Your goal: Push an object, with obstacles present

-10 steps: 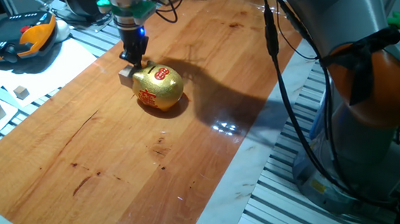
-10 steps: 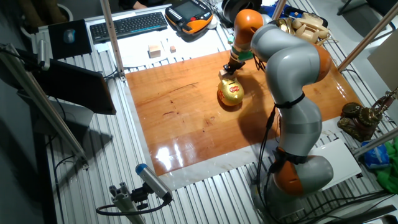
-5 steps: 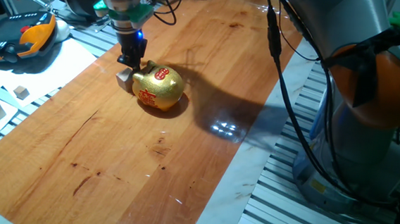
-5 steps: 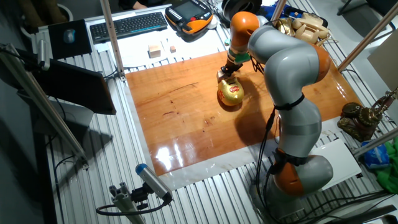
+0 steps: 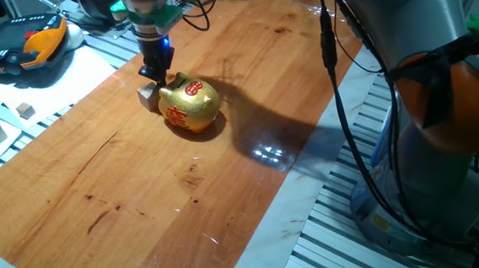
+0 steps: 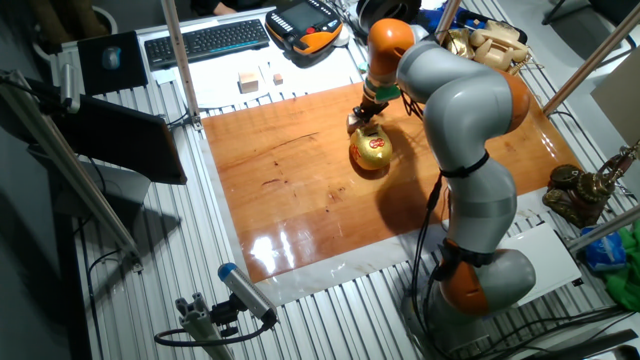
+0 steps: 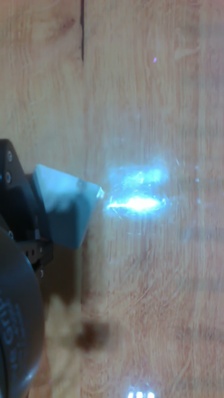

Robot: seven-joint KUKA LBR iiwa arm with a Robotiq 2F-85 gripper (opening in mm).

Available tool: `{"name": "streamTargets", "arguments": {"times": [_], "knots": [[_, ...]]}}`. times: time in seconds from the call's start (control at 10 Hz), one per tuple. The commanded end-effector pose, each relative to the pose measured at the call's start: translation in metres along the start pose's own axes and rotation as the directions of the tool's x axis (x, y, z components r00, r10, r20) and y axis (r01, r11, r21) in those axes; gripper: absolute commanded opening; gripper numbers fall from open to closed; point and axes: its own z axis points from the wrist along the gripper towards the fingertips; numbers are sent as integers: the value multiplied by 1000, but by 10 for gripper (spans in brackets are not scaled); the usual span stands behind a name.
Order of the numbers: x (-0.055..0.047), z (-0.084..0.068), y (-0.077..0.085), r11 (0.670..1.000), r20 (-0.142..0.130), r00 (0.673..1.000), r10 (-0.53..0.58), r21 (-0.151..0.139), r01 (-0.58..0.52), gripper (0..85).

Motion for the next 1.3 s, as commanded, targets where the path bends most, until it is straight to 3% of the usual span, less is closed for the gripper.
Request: {"name": "streamTargets", "arguments": {"times": [0.0,0.5,1.0,1.2], "knots": [[-1,-1,-1,1000,-2,1000,3,-2,-3,0],[-2,2,1,999,4,1000,27,-19,-27,0],[-7,-2,-6,1000,-1,1000,27,-9,-27,0],[-8,-4,-8,1000,-3,1000,9,12,-9,0]]}}
